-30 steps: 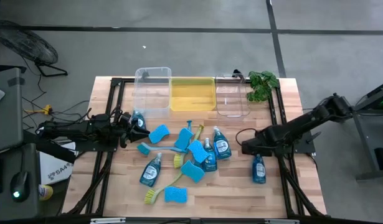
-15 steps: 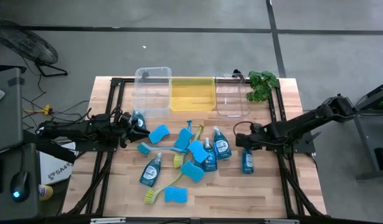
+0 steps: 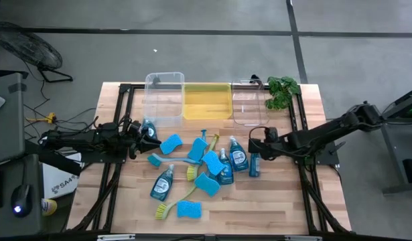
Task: Pick & Place Kitchen Sink Supplies
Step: Put the blue dishwasher liquid into the transparent bin
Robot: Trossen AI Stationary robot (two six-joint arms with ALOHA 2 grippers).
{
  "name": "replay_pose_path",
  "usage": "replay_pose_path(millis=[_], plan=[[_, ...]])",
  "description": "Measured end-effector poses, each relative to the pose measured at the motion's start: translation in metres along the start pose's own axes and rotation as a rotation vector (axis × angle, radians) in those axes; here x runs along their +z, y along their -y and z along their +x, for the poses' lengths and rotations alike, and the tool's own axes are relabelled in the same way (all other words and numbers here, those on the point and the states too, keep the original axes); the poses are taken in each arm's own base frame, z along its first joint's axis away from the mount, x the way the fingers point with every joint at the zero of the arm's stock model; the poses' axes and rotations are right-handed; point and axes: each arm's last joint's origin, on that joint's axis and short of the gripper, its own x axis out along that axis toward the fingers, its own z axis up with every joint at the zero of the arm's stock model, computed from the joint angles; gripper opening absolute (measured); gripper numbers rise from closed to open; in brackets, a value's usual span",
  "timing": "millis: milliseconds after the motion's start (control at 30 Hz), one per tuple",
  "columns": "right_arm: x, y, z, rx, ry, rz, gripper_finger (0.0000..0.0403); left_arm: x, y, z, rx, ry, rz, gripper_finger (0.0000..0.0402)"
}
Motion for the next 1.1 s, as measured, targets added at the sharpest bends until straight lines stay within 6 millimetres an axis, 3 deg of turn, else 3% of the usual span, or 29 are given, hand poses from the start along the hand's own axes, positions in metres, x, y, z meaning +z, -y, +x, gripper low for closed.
replay_pose_path(millis=[167, 533, 867, 1100], plan=[[0.010, -0.008, -0.013, 0.083, 0.142, -0.081, 0.0135, 0.000, 0.000, 0.000, 0.000, 0.000, 0.000, 0.0105], [0.043, -0.044, -0.060, 0.152, 0.424, -0.261, 0.0134, 0.000, 0.000, 0.000, -0.001, 0.000, 0.000, 0.0105], [0.087, -0.074, -0.091, 0.041, 0.648, -0.420, 0.0134, 0.000, 0.000, 0.000, -0.001, 0.000, 0.000, 0.0105], [0.118, -0.073, -0.089, -0.116, 0.726, -0.480, 0.0137, 0.000, 0.000, 0.000, 0.000, 0.000, 0.000, 0.0105]])
